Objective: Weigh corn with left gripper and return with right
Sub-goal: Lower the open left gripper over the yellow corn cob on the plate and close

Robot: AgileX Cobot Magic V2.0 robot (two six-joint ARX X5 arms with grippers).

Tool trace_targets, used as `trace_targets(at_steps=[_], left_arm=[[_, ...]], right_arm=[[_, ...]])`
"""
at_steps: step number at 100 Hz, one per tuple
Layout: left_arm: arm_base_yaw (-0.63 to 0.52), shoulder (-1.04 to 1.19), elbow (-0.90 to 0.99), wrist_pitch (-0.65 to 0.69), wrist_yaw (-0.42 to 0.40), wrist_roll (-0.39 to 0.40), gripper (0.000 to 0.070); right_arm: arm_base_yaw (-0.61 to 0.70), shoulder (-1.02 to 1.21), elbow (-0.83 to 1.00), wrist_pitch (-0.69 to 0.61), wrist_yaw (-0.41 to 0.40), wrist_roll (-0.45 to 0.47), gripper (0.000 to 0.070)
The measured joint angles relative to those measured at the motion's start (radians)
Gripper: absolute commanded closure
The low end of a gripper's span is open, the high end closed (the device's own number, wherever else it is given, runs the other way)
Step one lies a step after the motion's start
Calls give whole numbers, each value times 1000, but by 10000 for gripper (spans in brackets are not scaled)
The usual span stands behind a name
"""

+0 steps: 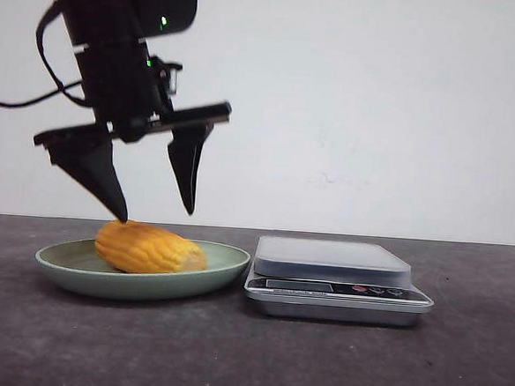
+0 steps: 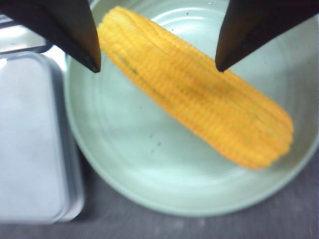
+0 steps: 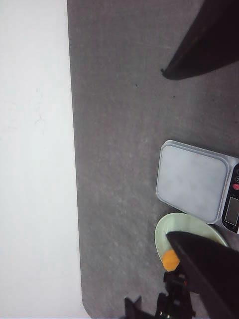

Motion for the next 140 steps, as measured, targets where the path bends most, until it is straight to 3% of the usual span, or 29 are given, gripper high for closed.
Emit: trace_targets(at_steps=[29,101,132,140], left_arm=[[-11,21,0,-1,-8,-44,252],[-21,106,1,-37,-29,-55,253],[-23,106,1,0,-32,-52,274],[-24,106,1,3,-48,-47,311]], right_arm=[[0,0,0,0,0,-14,83],[0,0,0,8,0,-14,83],[0,0,0,8,0,-16,83],[0,0,0,8,0,-17,83]])
